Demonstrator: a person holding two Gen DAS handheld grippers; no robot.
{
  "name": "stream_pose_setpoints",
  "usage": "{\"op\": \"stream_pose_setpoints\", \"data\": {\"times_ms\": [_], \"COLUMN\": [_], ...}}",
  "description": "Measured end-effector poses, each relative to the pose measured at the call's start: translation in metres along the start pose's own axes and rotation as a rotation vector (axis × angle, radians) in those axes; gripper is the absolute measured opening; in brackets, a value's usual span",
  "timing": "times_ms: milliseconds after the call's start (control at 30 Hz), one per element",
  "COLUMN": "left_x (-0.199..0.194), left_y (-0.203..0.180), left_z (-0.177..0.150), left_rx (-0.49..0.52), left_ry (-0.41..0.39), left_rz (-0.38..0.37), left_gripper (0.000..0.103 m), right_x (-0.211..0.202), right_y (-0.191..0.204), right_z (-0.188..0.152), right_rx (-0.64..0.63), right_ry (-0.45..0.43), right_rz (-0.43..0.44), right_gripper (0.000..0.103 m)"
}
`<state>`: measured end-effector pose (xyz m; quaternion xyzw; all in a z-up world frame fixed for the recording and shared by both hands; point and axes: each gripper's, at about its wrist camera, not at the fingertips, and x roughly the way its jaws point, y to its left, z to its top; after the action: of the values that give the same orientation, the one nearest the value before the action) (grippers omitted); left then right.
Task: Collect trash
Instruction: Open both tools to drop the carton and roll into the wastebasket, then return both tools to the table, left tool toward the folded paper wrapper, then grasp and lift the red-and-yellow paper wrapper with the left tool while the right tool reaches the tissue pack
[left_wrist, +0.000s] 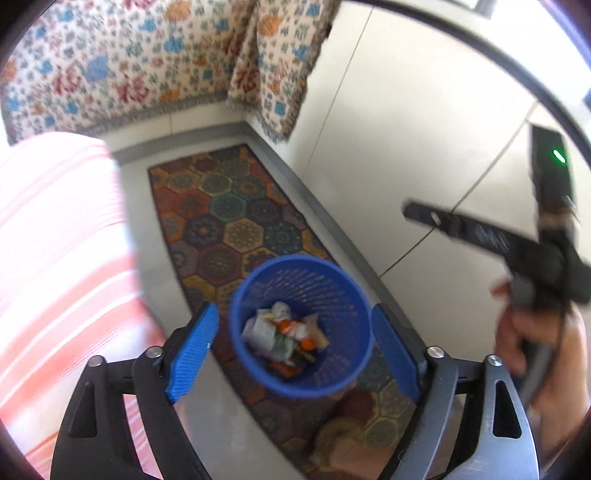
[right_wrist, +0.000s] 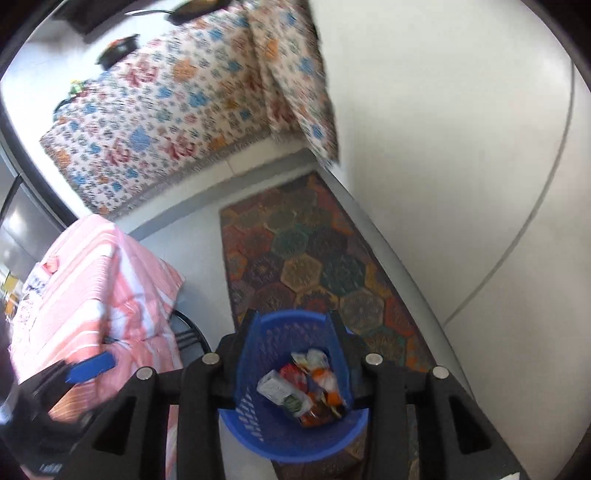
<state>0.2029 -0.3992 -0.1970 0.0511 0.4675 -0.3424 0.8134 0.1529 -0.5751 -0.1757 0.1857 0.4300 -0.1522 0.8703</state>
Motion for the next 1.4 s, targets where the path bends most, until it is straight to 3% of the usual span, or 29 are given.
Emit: {"op": "stream_pose_setpoints", "data": {"times_ms": [167,300,433,600,767,800,1033,1100,1133,1200,1233,1267,1400], "left_x": [-0.065,-0.096,-0.124,-0.15,-0.164,-0.163,-0.148,-0.136,-0.13,-0.125,-0.125,-0.128,-0.159], "left_y": [0.056,0.116,0.173,0.246,0.295,0.3,0.319,0.328,0.333,0.34,0.344,0.346,0.341], "left_z": [-0.049,-0.084,-0.113,-0.129,-0.122,-0.116,-0.059,-0.047,-0.044,-0.045,-0.048,-0.052,-0.072], "left_rx": [-0.032,-0.096,-0.144,-0.283,-0.379,-0.378,-0.305,-0.311,-0.321,-0.34,-0.349,-0.359,-0.375], "left_ry": [-0.02,-0.009,-0.034,-0.056,-0.109,-0.124,-0.179,-0.166,-0.152,-0.137,-0.138,-0.142,-0.187], "left_rz": [0.093,0.229,0.39,0.461,0.524,0.531,0.61,0.651,0.664,0.675,0.667,0.654,0.608], "left_gripper": [0.093,0.093,0.093,0.093,0.093,0.093,0.091,0.083,0.074,0.049,0.021,0.006,0.005], "right_x": [-0.025,-0.035,-0.032,-0.017,-0.003,-0.002,0.004,0.006,0.006,0.007,0.006,0.006,0.007], "right_y": [0.069,0.142,0.226,0.307,0.351,0.358,0.367,0.369,0.369,0.37,0.369,0.369,0.369], "right_z": [-0.004,-0.025,-0.06,-0.105,-0.134,-0.136,-0.139,-0.139,-0.139,-0.14,-0.14,-0.14,-0.139], "right_rx": [-0.147,-0.271,-0.412,-0.559,-0.68,-0.695,-0.695,-0.697,-0.698,-0.701,-0.702,-0.704,-0.709], "right_ry": [-0.084,-0.1,-0.059,0.032,0.034,0.022,0.003,0.001,0.0,0.001,0.002,0.003,0.003], "right_rz": [0.063,0.149,0.254,0.343,0.303,0.294,0.301,0.304,0.306,0.309,0.31,0.311,0.314], "right_gripper": [0.043,0.046,0.046,0.046,0.049,0.055,0.061,0.061,0.062,0.062,0.062,0.062,0.063]}}
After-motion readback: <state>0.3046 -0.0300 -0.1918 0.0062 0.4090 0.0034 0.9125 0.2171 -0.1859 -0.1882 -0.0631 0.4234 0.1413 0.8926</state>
